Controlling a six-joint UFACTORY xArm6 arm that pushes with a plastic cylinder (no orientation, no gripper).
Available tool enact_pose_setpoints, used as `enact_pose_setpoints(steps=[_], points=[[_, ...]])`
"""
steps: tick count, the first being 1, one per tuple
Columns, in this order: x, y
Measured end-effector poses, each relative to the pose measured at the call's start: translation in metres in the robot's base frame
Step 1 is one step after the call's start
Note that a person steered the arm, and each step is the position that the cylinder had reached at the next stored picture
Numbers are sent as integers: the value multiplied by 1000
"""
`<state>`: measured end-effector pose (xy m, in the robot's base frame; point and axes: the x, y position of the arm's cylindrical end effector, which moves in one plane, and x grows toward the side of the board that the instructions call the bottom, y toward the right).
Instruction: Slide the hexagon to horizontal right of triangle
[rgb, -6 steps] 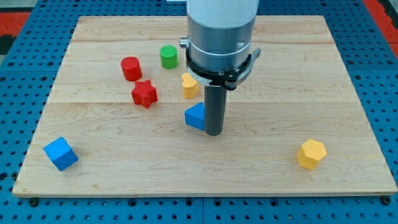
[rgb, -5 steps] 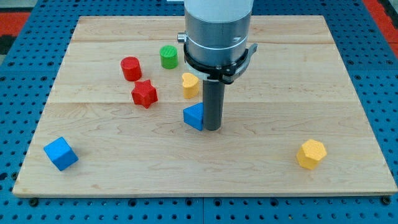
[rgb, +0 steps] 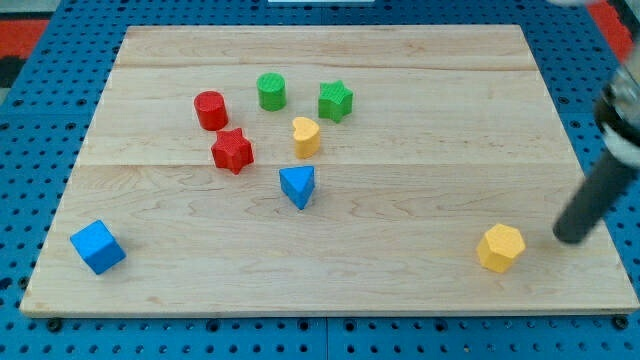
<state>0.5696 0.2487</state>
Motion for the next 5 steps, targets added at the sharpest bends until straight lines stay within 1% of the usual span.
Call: enact_pose_setpoints(steps=[1,2,3,4,5], points=[[31,-55],[-28,-93],[-57,-79],[-78,-48],[-86,-105]])
